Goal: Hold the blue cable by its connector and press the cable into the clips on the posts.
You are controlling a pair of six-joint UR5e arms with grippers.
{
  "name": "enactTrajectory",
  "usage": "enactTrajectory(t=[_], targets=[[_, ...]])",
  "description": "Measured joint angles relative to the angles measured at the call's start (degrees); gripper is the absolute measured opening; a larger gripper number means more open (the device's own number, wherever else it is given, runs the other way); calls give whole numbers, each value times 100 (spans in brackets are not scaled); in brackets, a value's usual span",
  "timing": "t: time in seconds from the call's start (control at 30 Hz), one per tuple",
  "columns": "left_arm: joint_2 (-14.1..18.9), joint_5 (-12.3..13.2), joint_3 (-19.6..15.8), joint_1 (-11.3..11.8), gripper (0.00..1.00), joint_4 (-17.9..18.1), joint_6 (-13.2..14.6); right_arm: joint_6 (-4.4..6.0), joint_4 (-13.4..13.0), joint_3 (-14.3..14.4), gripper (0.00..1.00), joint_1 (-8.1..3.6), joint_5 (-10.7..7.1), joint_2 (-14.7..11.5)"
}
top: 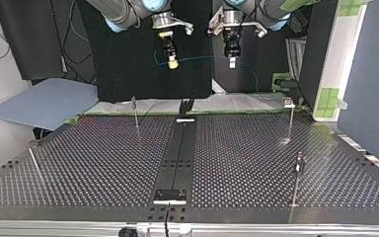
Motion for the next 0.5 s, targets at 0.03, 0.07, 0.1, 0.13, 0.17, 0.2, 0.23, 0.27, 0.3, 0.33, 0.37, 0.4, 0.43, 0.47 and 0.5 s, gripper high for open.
enactTrajectory(t=[0.03, 0.07, 0.1, 0.13, 0.17, 0.2, 0.23, 0.27, 0.3, 0.33, 0.37, 0.4, 0.43, 0.47, 0.5], targets=[[-15, 7, -1, 4, 0, -46, 10, 56, 56, 17, 0, -3, 57, -56], [-28, 13, -1, 6, 0, -104, 18, 99, 101, 26, 0, -5, 98, -98], [-34, 15, -1, 8, 0, -135, 23, 142, 145, 33, 0, -6, 134, -142], [-38, 18, -2, 8, 0, -159, 25, 194, 206, 38, 0, -6, 170, -192], [-41, 19, -2, 9, 0, -180, 28, 224, 246, 41, 0, -6, 189, -219], [-43, 20, -2, 9, 0, -192, 28, 245, 276, 43, 0, -7, 203, -239], [-43, 20, -3, 9, 0, -199, 29, 264, 303, 44, 0, -7, 214, -257], [-43, 20, -3, 9, 0, -206, 30, 274, 317, 44, 0, -8, 220, -265], [-44, 21, -4, 10, 0, -209, 30, 280, 327, 44, 0, -8, 223, -272], [-44, 21, -3, 10, 0, -211, 30, 285, 334, 45, 0, -8, 226, -277], [-44, 21, -3, 10, 0, -212, 31, 288, 338, 45, 0, -8, 228, -279], [-45, 21, -3, 10, 0, -213, 31, 289, 341, 45, 0, -8, 229, -280], [-45, 21, -4, 10, 0, -214, 31, 290, 343, 46, 0, -8, 230, -281], [-45, 21, -4, 11, 0, -214, 31, 291, 344, 46, 0, -8, 230, -281], [-45, 21, -3, 10, 0, -214, 31, 291, 344, 46, 0, -8, 230, -281]])
